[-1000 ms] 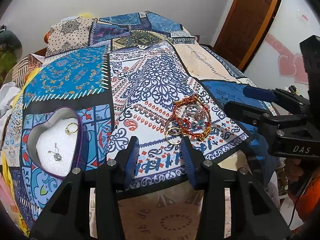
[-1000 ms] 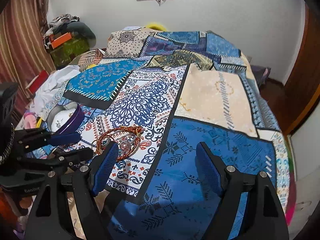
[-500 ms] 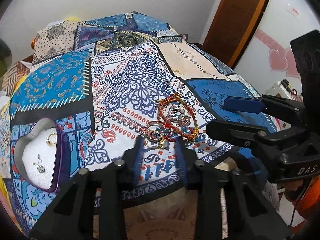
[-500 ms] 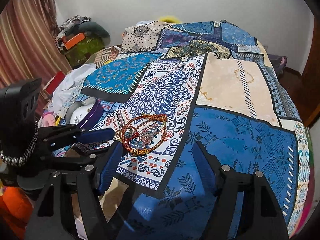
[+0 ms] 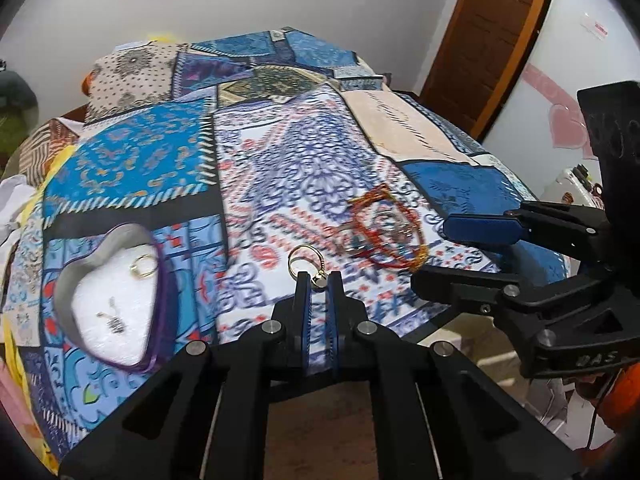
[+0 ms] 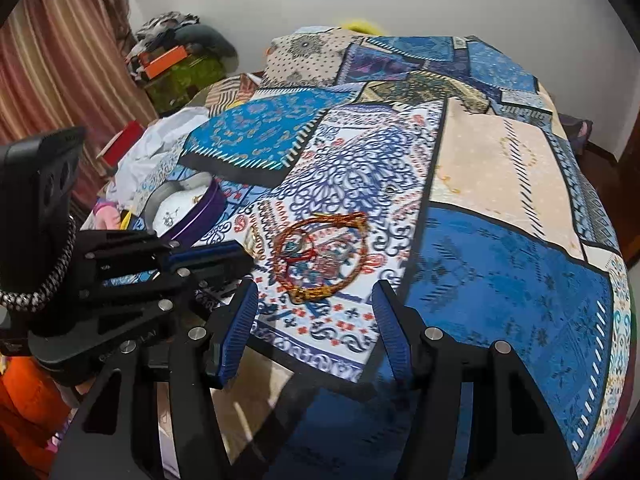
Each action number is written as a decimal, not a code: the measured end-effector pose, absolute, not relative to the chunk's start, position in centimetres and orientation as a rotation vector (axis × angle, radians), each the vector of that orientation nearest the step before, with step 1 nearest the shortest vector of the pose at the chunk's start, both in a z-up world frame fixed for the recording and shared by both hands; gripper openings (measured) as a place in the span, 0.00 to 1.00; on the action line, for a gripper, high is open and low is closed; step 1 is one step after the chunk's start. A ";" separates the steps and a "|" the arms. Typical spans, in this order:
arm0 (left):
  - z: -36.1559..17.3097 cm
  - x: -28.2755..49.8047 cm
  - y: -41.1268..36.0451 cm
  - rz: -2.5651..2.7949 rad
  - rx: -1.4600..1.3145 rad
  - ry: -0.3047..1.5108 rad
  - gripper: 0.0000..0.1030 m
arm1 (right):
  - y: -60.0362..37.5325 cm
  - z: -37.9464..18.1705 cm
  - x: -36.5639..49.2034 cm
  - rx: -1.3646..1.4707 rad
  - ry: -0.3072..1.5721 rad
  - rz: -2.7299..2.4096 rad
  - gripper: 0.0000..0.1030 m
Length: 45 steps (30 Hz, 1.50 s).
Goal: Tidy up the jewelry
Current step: 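Grasp the red-and-gold cord necklace with the right tool while the left tool reaches for another ring, then carry the necklace to the heart box with the right tool while the left tool carries a ring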
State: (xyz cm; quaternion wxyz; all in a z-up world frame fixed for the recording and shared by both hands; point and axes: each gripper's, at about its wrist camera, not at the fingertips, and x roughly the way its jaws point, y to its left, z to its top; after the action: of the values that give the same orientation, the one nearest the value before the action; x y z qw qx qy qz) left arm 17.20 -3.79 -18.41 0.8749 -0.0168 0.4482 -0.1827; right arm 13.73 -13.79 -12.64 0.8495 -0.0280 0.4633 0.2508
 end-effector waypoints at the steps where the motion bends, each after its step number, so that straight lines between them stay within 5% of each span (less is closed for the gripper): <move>1: -18.4 17.1 -3.4 -0.377 -0.041 0.935 0.06 | -13.5 -12.8 13.8 -0.069 0.979 0.527 0.54; 6: -18.0 16.5 -2.6 -0.373 -0.055 0.922 0.06 | -12.7 -13.5 14.4 -0.080 0.991 0.510 0.53; 17: -17.3 16.0 -3.0 -0.381 -0.058 0.898 0.06 | -14.0 -13.6 14.8 -0.052 0.998 0.468 0.19; 32: -16.1 15.2 -2.9 -0.359 -0.038 0.890 0.04 | -15.0 -10.5 13.4 -0.031 0.899 0.453 0.14; 40: -18.2 16.8 -3.2 -0.330 -0.035 0.963 0.13 | -15.7 -9.7 13.1 -0.004 0.872 0.438 0.14; 45: -18.6 17.7 -3.5 -0.328 -0.039 0.967 0.28 | -16.2 -9.9 13.1 0.002 0.876 0.431 0.14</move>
State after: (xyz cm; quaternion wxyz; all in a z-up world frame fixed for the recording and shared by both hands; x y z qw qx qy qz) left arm 17.70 -3.51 -18.58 0.8723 -0.0185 0.4628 -0.1568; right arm 13.08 -16.19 -9.88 0.8832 0.0007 0.4209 0.2069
